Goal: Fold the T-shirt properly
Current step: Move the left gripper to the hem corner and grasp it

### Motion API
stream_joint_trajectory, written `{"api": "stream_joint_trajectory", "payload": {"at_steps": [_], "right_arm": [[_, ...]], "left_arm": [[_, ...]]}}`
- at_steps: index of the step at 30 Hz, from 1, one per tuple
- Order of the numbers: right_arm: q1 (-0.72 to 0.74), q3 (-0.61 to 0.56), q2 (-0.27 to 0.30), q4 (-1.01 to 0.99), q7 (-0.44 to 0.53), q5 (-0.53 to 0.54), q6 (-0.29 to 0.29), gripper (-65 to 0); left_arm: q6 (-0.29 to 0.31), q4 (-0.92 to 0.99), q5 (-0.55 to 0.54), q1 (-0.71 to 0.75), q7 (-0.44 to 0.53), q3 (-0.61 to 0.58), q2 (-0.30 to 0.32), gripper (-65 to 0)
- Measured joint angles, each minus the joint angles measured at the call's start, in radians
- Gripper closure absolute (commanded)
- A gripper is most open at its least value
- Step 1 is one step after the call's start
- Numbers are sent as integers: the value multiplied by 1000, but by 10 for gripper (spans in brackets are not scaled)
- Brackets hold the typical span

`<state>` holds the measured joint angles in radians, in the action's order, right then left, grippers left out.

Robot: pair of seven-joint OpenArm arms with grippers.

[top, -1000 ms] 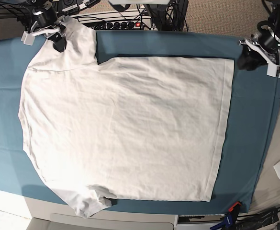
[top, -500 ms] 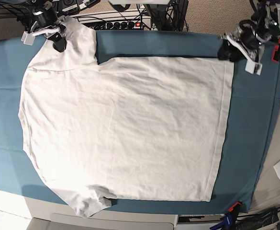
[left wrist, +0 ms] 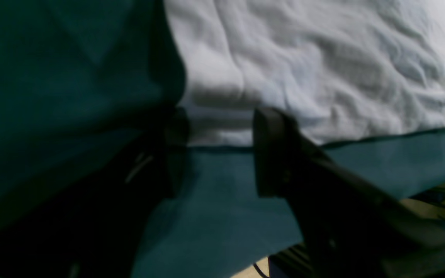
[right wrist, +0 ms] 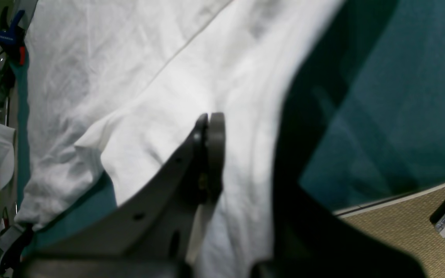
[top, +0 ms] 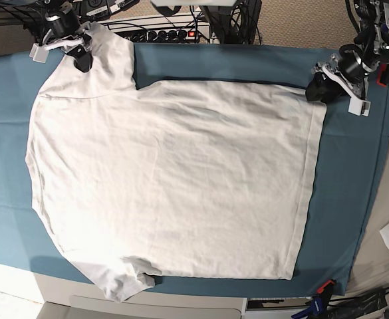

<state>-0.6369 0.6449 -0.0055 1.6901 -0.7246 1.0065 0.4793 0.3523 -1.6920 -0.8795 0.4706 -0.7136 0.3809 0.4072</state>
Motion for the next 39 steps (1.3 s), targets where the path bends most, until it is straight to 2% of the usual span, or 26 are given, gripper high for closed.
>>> {"api": "stream_joint_trajectory", "payload": {"at_steps": [9,10,13,17,23,28,31,39], "right_arm": [[0,0,0,0,0,0,0,0],[0,0,0,0,0,0,0,0],[0,0,0,0,0,0,0,0],[0,0,0,0,0,-1,0,0],[0,0,0,0,0,-1,0,0],[0,0,0,0,0,-1,0,0],[0,0,0,0,0,-1,0,0],[0,0,0,0,0,-1,0,0]], "left_arm": [[7,-1,45,-23,-1,0,15,-293],[-22,0,82,-32,7,1,18,-293],[-47,6,93,-33,8,28,32,-293],[-50,8,101,-31,8,46,31,-292],[-57,8,51,-21,-5,50,25,-292],[-8,7,-5,-3,-35,53,8,-292],[-4,2,-21,3,-40,53,-16,-292],[18,-30,-31,10,-92,47,-18,-292]]}}
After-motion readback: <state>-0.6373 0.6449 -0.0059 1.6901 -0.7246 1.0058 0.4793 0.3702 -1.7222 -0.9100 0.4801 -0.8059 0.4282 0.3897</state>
